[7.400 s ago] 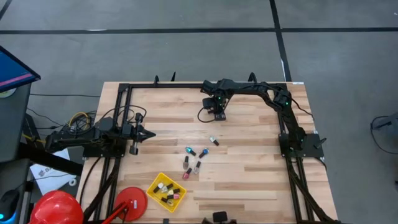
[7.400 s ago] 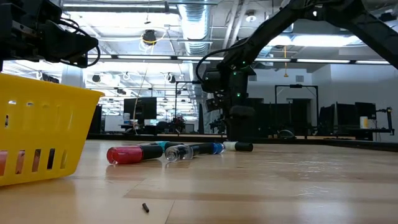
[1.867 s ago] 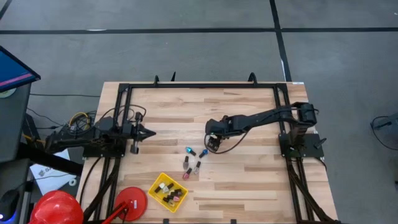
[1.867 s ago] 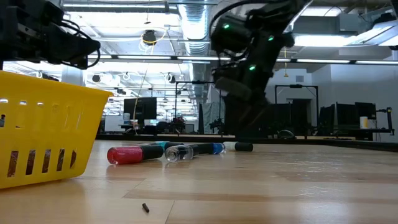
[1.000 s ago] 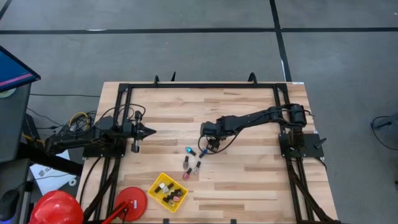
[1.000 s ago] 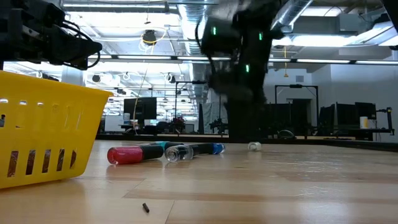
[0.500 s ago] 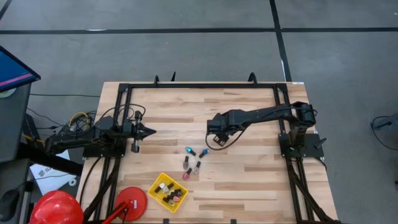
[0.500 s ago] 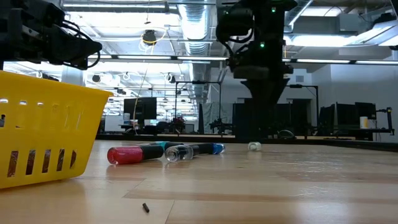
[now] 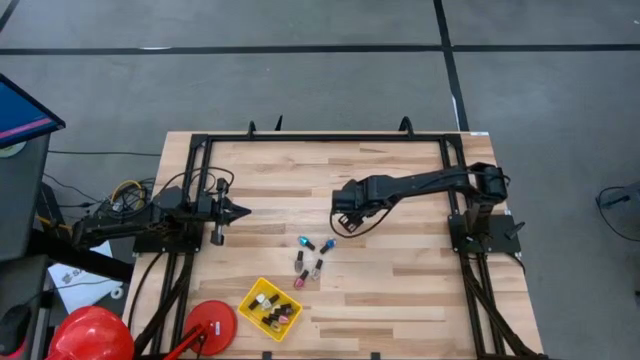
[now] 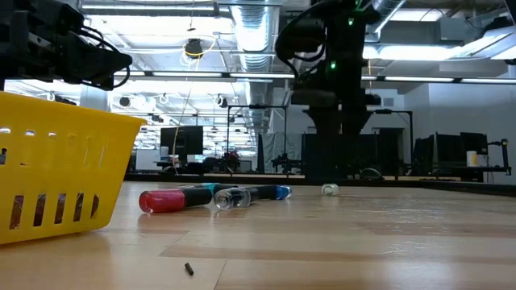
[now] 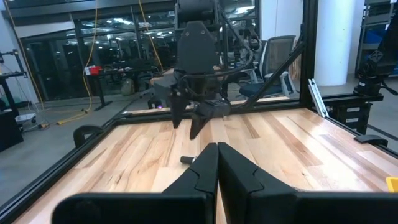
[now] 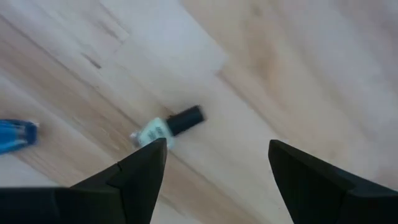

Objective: Pick & Place Nail Polish
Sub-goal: Put the light green nail polish into the yellow basket

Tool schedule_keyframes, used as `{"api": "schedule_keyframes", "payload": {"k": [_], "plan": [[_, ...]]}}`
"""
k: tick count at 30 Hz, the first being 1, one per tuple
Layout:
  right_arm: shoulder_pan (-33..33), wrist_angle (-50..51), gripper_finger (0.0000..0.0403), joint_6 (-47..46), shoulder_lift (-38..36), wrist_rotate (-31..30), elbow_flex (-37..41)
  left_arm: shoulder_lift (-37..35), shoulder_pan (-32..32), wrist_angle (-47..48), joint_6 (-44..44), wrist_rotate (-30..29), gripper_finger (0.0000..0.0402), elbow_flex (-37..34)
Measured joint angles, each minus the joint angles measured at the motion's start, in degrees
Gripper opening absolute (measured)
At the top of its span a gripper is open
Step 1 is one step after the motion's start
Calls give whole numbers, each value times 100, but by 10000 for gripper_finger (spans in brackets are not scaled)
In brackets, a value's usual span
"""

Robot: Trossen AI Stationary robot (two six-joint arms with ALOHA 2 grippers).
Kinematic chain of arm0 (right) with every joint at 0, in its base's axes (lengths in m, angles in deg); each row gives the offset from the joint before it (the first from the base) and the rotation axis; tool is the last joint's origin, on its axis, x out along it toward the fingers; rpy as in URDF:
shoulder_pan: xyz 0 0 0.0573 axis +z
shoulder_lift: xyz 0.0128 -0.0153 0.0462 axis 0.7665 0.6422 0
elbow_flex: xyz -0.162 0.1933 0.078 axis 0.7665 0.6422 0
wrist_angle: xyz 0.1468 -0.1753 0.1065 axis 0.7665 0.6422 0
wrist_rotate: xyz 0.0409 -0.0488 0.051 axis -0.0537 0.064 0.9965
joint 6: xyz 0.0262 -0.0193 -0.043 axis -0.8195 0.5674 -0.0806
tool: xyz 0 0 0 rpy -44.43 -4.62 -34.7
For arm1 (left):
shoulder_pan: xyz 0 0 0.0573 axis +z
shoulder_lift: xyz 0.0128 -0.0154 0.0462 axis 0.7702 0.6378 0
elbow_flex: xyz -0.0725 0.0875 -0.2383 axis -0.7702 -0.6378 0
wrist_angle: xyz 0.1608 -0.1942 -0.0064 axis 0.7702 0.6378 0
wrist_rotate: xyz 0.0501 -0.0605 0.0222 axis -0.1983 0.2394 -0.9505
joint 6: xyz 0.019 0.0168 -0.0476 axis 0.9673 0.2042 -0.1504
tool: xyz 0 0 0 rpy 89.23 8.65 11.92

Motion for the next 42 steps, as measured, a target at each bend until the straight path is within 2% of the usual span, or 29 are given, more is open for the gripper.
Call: {"api": "schedule_keyframes", "payload": {"k": [5, 12, 16, 27, 31, 37, 42], "plan": [[-142, -374, 274, -70, 2, 461, 292, 0, 0, -2, 0, 0, 1, -1], [-200, -965, 274, -288, 4, 535, 703, 0, 0, -4, 1, 0, 1, -2], [-197, -1676, 274, -314, 4, 874, 966, 0, 0, -4, 0, -1, 1, -2], [-196, -2275, 274, -530, 3, 1088, 1333, 0, 0, -5, 0, -2, 1, -2], [-194, -2732, 274, -390, 2, 1251, 1331, 0, 0, -7, 0, -1, 1, -2], [-196, -2536, 274, -93, 2, 1257, 1331, 0, 0, -4, 0, -2, 1, -2], [-128, -2531, 274, 906, 2, 1259, 1331, 0, -1, -7, 0, -2, 1, -2]]}}
